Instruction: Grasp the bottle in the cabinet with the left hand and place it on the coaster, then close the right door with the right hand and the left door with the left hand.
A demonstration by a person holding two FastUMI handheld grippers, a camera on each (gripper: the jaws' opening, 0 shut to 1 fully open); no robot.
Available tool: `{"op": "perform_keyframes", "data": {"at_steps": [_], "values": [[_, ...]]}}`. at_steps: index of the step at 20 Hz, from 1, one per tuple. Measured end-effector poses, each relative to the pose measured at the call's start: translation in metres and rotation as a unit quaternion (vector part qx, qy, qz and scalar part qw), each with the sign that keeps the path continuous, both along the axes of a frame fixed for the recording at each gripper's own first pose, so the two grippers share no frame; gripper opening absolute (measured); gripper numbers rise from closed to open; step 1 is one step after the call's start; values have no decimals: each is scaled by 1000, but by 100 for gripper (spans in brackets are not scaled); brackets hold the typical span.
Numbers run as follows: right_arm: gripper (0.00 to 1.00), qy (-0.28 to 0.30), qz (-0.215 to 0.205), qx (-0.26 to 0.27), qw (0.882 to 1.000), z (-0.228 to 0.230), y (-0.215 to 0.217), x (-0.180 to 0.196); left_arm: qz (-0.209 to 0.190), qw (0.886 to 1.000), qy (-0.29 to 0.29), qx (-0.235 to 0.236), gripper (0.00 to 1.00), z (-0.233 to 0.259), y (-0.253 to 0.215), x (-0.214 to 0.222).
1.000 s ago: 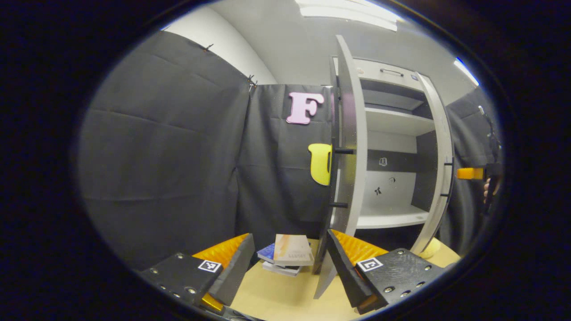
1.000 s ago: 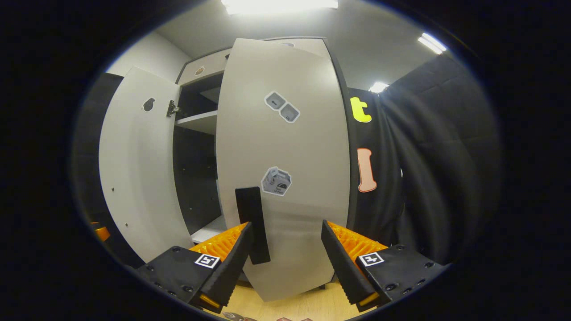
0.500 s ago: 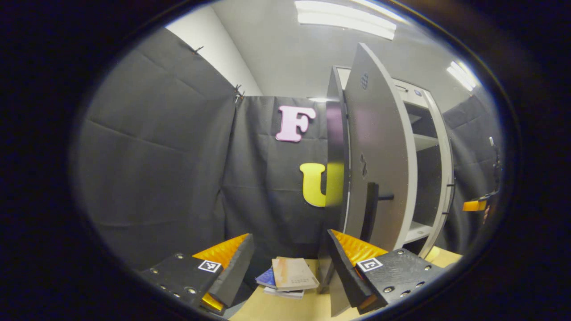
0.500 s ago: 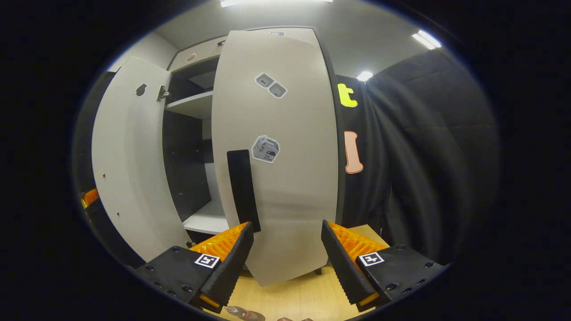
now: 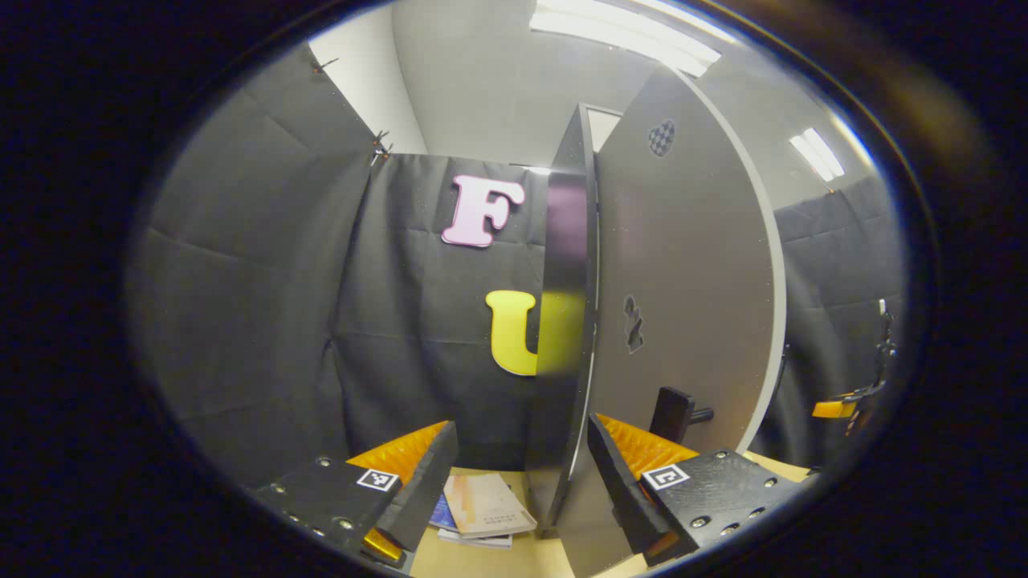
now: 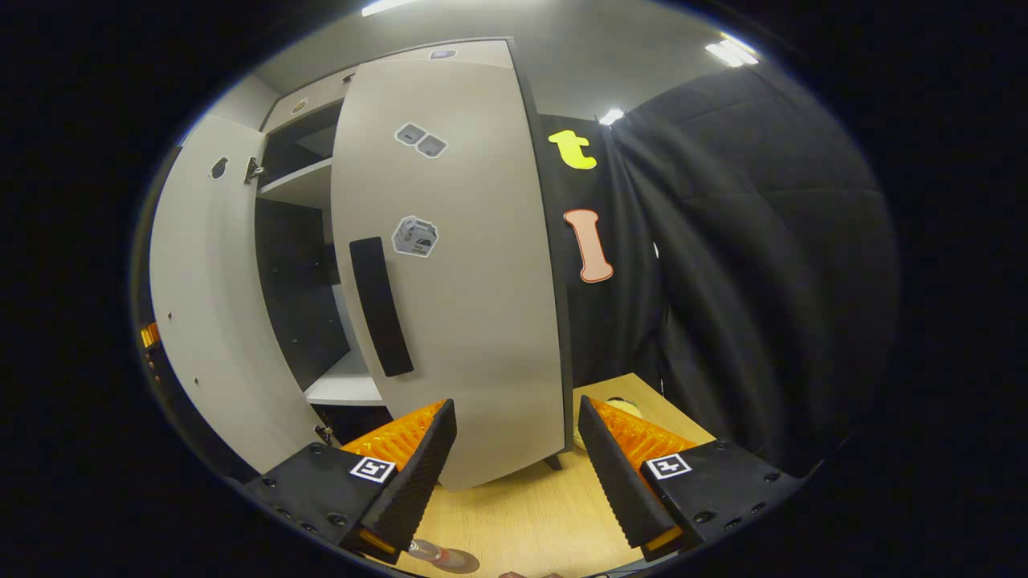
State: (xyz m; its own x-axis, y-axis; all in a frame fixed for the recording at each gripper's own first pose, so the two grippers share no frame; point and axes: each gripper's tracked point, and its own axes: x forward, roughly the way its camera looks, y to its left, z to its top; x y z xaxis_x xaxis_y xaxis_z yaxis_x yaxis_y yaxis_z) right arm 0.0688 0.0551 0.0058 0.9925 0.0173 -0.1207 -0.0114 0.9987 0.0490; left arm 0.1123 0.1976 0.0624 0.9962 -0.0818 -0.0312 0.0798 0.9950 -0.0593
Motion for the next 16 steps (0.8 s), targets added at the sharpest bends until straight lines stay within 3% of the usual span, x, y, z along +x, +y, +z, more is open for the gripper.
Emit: {"op": "perform_keyframes", "data": {"at_steps": [2, 6, 7, 16], "values": [[97, -14, 6, 16, 1000, 5, -3, -2, -4, 1000, 9, 11, 94, -4, -5, 1], [97, -17, 3, -2, 1000, 8, -18, 1, 8, 999, 16, 47, 93, 2, -9, -1], [97, -17, 7, 0, 1000, 9, -18, 2, 11, 998, 16, 56, 99, 4, -10, -1], [97, 4, 43, 17, 999, -5, -23, 4, -6, 998, 33, 62, 100, -4, -70, -7]]}}
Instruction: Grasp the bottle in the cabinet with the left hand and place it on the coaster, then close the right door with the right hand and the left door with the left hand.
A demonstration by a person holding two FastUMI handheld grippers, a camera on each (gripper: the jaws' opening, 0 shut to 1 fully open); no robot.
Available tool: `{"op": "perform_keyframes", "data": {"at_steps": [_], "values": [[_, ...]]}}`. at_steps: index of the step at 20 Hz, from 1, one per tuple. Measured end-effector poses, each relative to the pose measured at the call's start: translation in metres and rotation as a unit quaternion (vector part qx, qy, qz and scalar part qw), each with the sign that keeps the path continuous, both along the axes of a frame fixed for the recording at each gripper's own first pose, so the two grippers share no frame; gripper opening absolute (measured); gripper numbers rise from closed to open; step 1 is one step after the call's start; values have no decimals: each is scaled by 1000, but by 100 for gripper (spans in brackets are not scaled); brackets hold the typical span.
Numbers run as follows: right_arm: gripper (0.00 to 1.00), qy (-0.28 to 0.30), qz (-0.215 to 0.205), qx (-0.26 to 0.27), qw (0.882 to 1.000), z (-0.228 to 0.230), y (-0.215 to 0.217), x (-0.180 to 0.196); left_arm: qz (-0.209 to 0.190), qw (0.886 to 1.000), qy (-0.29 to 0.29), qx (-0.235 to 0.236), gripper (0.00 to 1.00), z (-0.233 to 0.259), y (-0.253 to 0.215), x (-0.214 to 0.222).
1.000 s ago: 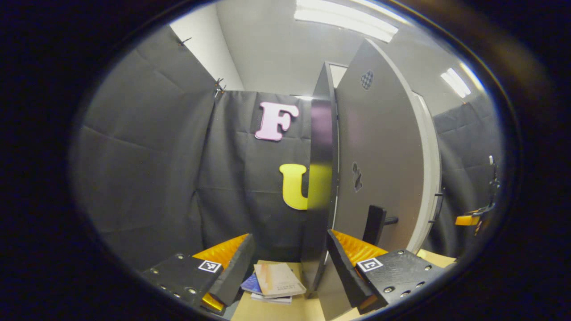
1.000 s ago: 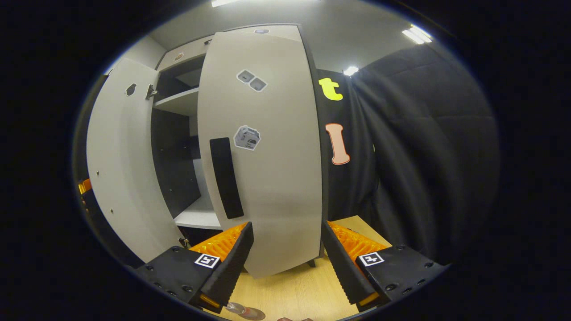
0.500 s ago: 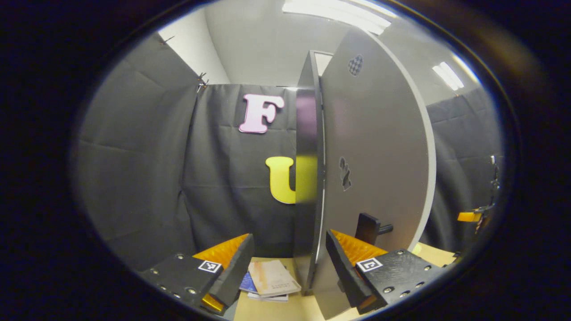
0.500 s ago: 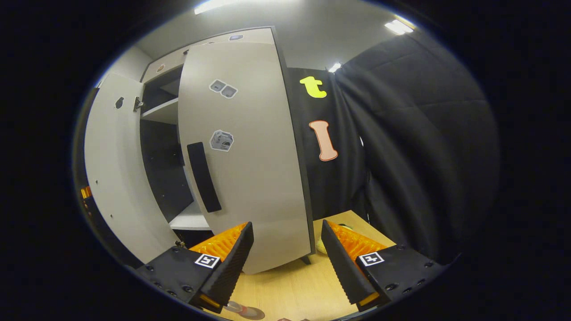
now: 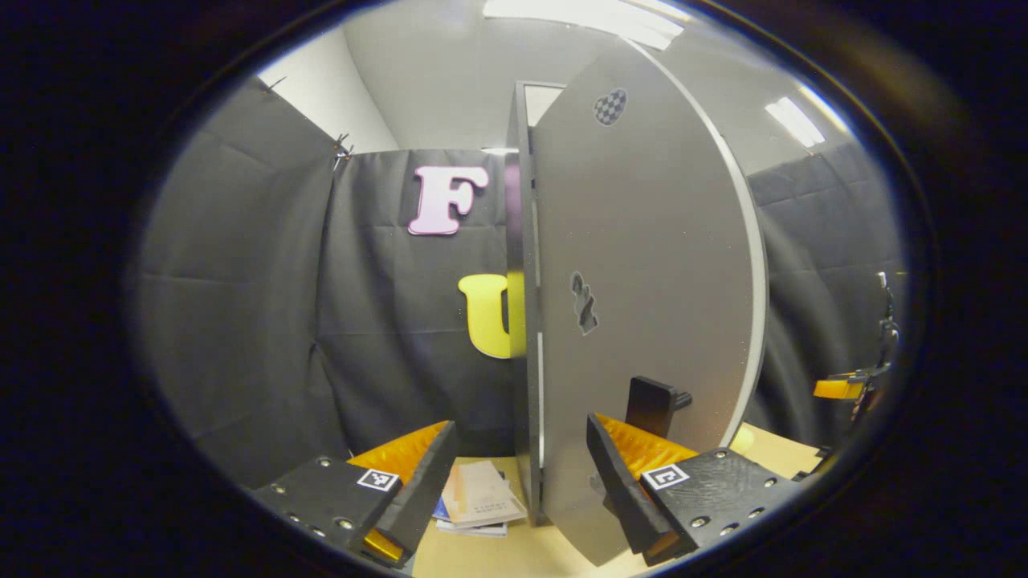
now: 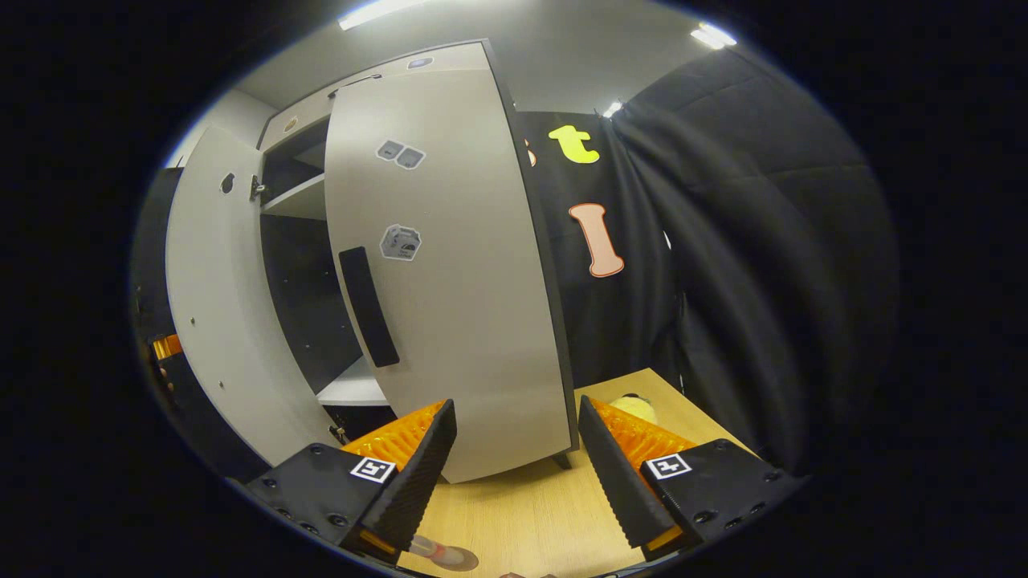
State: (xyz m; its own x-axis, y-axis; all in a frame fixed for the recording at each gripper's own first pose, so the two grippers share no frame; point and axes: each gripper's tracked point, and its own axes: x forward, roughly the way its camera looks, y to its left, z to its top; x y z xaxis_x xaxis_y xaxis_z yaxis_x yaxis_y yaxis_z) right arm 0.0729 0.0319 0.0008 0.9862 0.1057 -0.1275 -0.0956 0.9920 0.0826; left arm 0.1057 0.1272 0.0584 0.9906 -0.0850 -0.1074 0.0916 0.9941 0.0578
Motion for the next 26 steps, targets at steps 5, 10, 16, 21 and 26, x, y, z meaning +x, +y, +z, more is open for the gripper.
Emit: {"op": "perform_keyframes", "data": {"at_steps": [5, 10, 16, 21, 26], "values": [[97, 0, 3, 5, 1000, 2, -19, 1, -3, 1000, 5, 7, 100, 2, -28, 7], [97, -2, 0, -2, 1000, 3, -45, -1, -21, 1000, 14, 14, 100, -2, -73, 21], [97, 1, -9, -3, 1000, 2, -85, -5, -23, 998, 18, 49, 87, -10, -142, 36], [97, 0, -12, -12, 1000, 3, -127, 0, 33, 999, -2, 23, 94, -4, -156, 15], [97, 0, 8, -20, 1000, 2, -141, 23, 78, 996, -28, -46, 99, 5, -152, -42]]}}
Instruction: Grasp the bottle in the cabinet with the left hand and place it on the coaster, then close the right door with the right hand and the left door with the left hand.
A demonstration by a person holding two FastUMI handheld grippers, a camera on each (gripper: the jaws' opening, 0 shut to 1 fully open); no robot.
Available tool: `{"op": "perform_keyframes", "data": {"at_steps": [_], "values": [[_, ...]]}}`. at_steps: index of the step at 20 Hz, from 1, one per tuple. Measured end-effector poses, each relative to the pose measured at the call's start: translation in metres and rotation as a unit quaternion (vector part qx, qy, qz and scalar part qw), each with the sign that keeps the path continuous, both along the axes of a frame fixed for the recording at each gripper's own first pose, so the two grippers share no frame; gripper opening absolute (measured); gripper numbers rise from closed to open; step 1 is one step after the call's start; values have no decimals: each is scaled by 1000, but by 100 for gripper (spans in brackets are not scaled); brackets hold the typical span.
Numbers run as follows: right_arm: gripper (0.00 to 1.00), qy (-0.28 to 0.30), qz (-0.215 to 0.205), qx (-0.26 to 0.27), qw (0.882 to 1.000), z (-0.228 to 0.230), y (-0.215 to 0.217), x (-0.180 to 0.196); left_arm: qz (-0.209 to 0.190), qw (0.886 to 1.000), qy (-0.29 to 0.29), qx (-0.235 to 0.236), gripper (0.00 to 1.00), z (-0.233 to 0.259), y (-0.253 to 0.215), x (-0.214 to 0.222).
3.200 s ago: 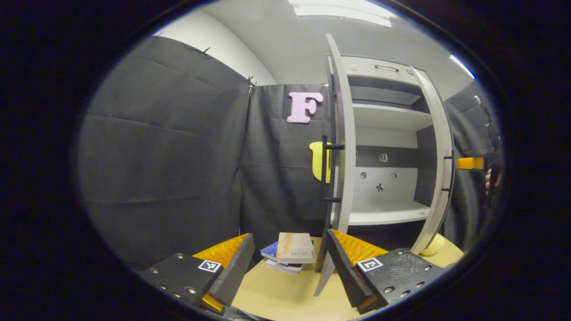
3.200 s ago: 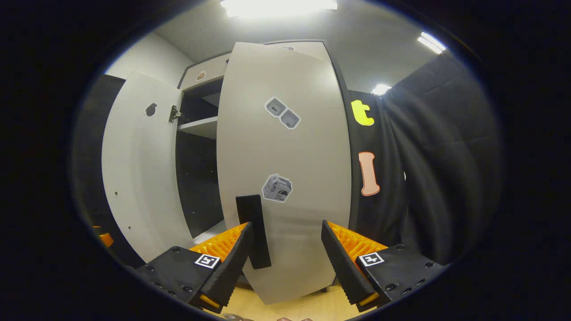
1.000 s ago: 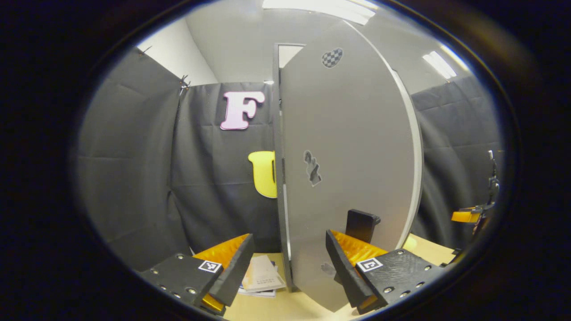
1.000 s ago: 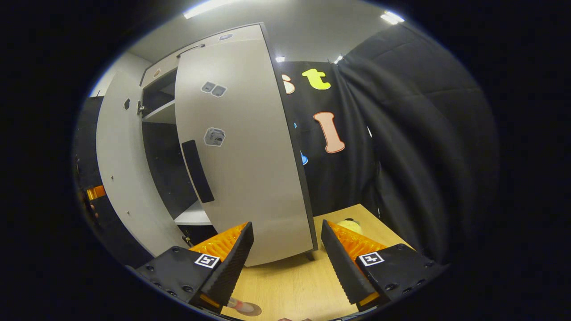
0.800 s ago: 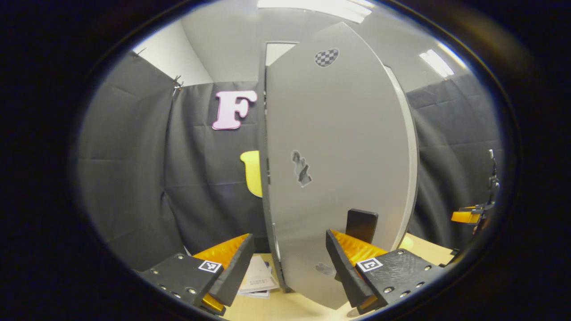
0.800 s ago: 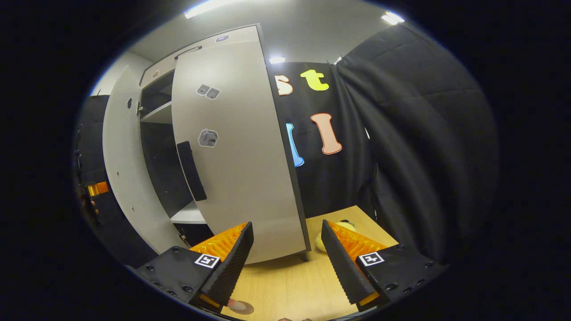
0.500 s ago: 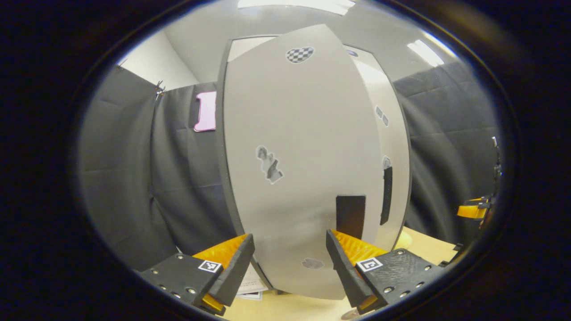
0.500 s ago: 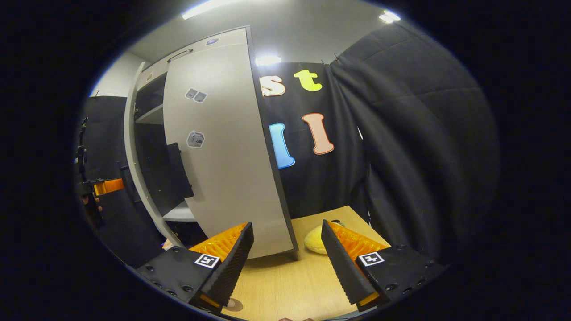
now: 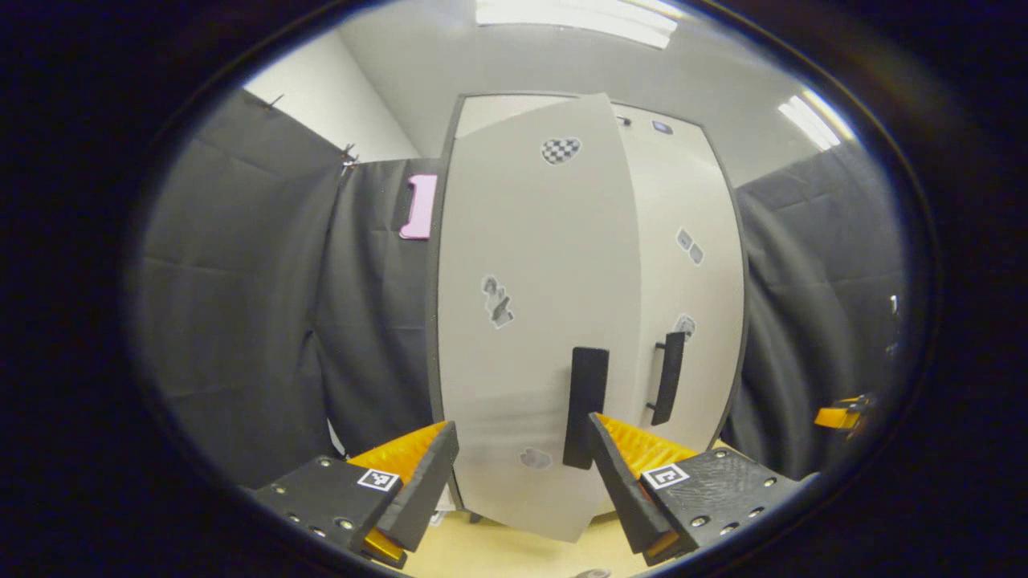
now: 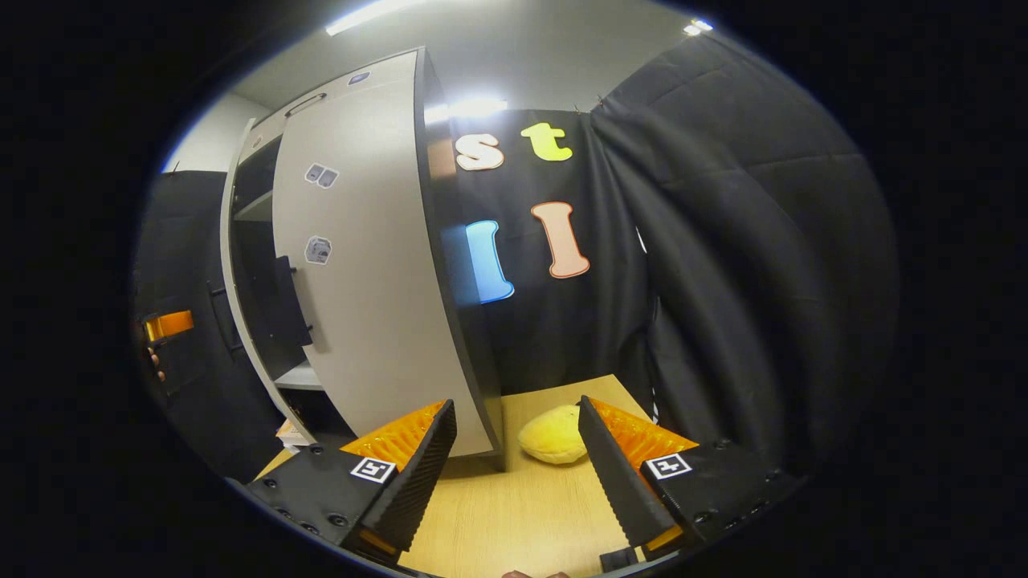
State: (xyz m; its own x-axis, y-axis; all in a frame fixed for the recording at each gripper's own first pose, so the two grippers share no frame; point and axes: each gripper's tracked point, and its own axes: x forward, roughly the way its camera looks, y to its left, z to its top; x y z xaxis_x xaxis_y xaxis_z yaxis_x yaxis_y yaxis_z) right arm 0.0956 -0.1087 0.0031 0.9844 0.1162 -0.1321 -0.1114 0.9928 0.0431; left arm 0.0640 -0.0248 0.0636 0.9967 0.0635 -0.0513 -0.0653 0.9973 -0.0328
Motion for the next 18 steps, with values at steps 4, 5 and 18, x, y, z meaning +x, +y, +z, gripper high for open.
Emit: {"op": "perform_keyframes", "data": {"at_steps": [4, 5, 18], "values": [[97, -14, 31, -26, 999, 8, 17, 9, 32, 999, -33, -25, 99, 17, 27, -48], [97, -17, 37, -27, 999, 13, 24, 9, 42, 998, -41, -25, 99, 22, 34, -59], [97, -28, 46, -24, 998, 10, 99, -18, 103, 992, -73, 0, 99, 20, 118, -125]]}}
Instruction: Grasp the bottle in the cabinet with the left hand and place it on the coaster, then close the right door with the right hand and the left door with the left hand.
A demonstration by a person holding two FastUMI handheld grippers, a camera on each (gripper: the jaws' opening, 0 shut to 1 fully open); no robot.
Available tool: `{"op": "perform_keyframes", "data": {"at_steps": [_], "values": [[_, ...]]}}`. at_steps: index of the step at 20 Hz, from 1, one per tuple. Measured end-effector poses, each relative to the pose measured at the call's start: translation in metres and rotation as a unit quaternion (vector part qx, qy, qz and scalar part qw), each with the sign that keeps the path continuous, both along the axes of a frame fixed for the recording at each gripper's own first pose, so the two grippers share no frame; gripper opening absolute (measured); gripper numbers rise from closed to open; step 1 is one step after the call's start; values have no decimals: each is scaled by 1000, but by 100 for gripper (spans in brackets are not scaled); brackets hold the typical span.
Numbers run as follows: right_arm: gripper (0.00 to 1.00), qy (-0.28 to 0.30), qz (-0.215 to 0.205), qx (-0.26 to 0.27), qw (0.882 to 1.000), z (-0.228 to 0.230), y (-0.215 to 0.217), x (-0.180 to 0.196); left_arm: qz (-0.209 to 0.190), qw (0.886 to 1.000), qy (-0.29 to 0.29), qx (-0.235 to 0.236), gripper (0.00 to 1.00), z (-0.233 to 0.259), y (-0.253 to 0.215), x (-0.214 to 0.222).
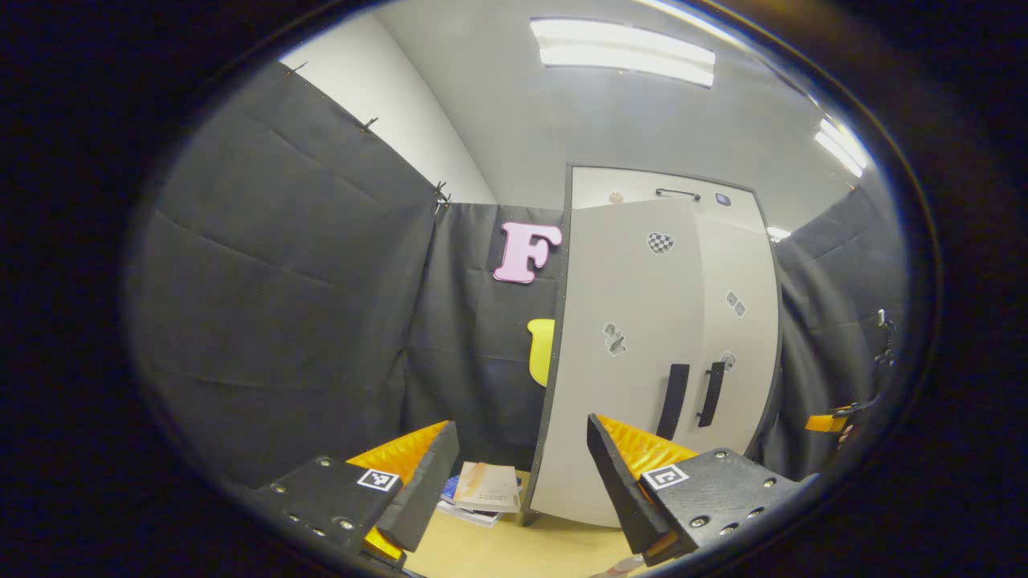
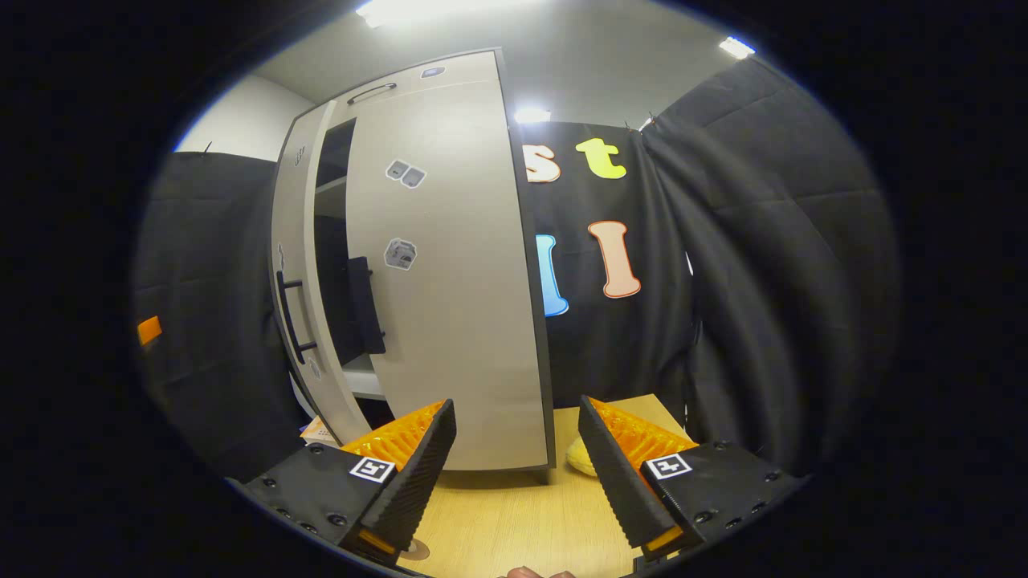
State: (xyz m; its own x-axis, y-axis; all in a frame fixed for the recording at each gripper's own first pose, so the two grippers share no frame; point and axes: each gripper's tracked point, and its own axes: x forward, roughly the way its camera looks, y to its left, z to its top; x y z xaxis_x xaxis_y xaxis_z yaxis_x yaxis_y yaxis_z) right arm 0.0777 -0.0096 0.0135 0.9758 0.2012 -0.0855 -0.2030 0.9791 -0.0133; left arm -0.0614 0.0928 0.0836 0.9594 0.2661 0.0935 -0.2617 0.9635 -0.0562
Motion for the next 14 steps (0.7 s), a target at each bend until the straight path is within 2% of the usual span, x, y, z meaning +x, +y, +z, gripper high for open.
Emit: {"op": "perform_keyframes", "data": {"at_steps": [1, 2, 3, 4, 6, 7, 8, 9, 14], "values": [[97, 0, -2, -1, 1000, -2, 3, -4, 3, 1000, -4, 3, 93, 2, 4, -2], [97, 0, -3, -2, 1000, -5, 5, -7, 2, 1000, -9, 4, 99, 3, 7, -4], [97, 0, -4, -5, 1000, -8, 7, -10, -1, 1000, -14, 3, 99, 4, 9, -5], [97, -1, -6, -8, 1000, -10, 8, -13, -4, 1000, -18, 3, 93, 2, 11, -6], [97, -5, -10, -12, 1000, -13, 11, -16, -8, 1000, -23, 14, 93, 5, 14, -7], [97, -5, -12, -11, 1000, -14, 12, -18, -9, 999, -25, 22, 99, 7, 16, -7], [97, -3, -13, -9, 1000, -16, 15, -18, -11, 999, -25, 27, 99, 7, 17, -7], [97, 0, -13, -8, 1000, -18, 18, -19, -15, 999, -23, 31, 93, 5, 17, -5], [97, -5, -21, -20, 1000, -19, 26, -28, -36, 997, 3, 67, 93, -10, 11, 13]]}}
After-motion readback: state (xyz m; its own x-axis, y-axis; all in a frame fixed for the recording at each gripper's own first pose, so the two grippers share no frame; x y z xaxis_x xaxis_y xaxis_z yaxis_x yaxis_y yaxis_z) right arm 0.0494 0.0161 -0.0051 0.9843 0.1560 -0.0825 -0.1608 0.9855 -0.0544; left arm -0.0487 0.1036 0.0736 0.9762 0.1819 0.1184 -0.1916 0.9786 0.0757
